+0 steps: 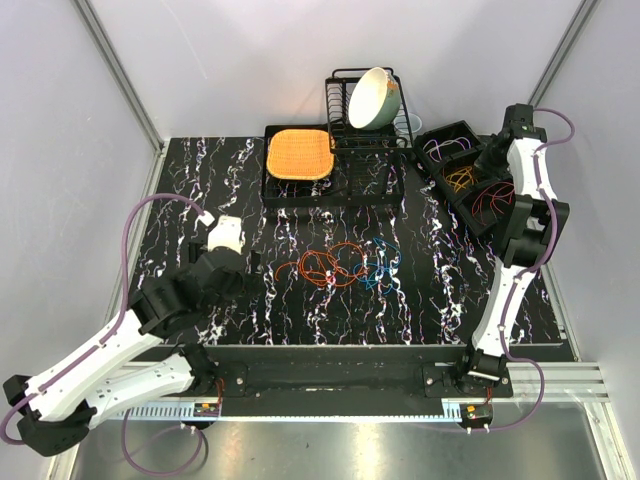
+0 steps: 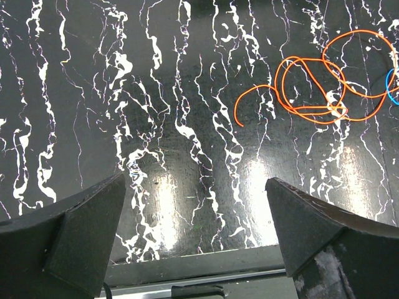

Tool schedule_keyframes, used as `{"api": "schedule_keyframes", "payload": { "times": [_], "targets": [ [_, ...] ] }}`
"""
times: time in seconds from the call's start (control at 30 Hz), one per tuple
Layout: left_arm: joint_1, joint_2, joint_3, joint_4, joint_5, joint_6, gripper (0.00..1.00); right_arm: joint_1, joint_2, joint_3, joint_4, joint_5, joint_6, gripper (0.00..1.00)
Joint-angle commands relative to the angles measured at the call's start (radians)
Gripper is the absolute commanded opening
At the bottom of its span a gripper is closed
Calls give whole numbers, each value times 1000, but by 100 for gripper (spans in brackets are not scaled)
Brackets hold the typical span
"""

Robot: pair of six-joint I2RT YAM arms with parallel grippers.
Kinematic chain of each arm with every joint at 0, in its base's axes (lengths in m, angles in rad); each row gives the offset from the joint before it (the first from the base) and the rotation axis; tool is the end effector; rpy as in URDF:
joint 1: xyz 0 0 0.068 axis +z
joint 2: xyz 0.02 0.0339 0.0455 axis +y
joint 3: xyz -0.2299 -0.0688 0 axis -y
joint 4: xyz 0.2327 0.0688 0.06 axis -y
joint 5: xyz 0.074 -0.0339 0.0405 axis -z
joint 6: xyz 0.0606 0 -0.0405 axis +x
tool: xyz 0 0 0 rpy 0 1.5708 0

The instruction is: Untangle the cables

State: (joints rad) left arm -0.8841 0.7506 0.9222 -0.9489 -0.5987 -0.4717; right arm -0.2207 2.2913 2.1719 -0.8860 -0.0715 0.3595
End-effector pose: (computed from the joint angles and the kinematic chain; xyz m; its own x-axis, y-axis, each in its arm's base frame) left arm 0.1274 -0.1016 0.2822 -0.5707 0.1040 -0.8146 0.1402 0.9897 0.0282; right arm 0.4712 -0.1013 0.2046 -0.7075 0.5184 -0.4803 0.4593 0.8538 0.2449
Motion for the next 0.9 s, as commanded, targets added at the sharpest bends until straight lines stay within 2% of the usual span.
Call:
{"api": "schedule_keyframes", "payload": {
  "times": [0.0, 0.2, 0.4, 0.67, 0.87],
  "targets": [
    [2, 7, 1, 36, -21, -1, 99, -3, -18, 54, 16, 33, -13, 2],
    [4, 21, 1, 36, -19, -1, 99, -2, 46, 160, -5, 65, -31, 0],
    [4, 27, 1, 35, -24, -1, 99, -9, 177, 279, -33, 99, -50, 0],
    [5, 33, 1, 35, -24, -1, 99, -14, 232, 307, -33, 136, -67, 0],
    [5, 32, 1, 35, -24, -1, 99, -14, 206, 307, -34, 119, -56, 0]
  ]
}}
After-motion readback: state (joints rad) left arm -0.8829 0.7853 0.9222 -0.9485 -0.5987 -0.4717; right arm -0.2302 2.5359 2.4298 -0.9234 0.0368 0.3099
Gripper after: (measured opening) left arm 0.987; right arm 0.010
